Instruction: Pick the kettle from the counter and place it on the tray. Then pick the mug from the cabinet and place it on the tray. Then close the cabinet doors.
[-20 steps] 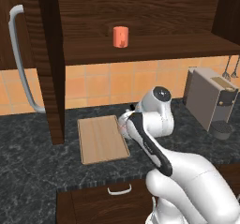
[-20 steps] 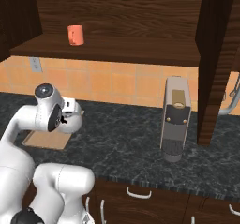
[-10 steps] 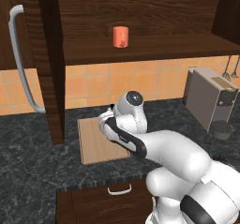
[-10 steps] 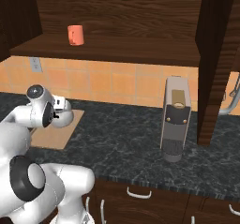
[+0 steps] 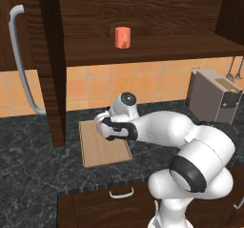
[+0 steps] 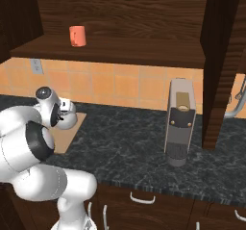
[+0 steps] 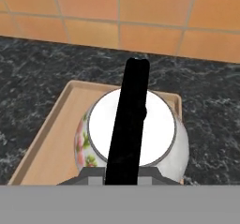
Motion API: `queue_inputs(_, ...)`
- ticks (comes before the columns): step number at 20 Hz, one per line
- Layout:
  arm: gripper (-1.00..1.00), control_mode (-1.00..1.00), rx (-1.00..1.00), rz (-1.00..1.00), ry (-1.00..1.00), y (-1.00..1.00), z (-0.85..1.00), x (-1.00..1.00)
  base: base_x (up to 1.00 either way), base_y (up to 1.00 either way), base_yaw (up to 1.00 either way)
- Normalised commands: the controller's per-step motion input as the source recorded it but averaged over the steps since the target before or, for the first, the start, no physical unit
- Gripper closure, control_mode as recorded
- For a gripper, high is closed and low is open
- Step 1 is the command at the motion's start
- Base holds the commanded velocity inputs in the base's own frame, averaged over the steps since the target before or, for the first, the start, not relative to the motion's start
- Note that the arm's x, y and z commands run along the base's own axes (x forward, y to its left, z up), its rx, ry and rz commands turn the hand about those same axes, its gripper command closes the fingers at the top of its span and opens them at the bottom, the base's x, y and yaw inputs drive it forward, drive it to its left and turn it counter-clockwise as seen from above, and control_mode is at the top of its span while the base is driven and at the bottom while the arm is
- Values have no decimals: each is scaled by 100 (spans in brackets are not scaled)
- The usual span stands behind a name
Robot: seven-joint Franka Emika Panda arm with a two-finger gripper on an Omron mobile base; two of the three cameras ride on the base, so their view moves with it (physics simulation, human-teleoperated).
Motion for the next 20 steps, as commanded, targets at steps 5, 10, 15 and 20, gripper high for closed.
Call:
queue_inputs(5,-100,-100,0,0,0,5,-21,18,0,0,0)
queue_inputs(10,-100,-100,0,0,0,0,-1,0,0,0,0)
queue_inputs(15,-100,-100,3,-1,-5,-1,28,-60,0,0,0)
queue_inputs(20,-100,-100,5,-4,0,-6,95,-100,0,0,0)
